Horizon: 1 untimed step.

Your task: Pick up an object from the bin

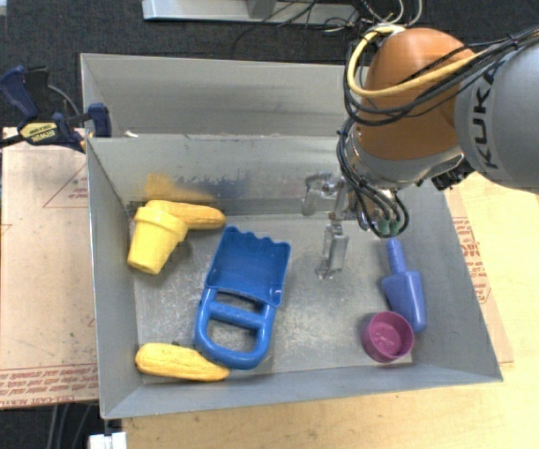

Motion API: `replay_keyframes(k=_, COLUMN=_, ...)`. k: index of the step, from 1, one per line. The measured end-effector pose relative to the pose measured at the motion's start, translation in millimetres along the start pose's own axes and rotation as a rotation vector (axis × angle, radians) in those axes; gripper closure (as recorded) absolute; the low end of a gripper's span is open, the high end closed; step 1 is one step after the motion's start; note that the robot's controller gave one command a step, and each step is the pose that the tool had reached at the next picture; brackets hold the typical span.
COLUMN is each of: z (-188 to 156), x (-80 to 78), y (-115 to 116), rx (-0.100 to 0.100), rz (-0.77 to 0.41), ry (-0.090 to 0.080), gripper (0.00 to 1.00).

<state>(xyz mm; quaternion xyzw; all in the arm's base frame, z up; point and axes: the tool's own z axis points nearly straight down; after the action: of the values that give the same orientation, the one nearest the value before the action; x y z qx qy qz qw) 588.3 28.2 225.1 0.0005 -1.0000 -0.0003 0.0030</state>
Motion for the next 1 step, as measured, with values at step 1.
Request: replay_keyframes(k=1, z=-5.1, x=-1.1, y=-0.2, rx=0.0, rz=0.001, ry=-0.008, gripper=0.0)
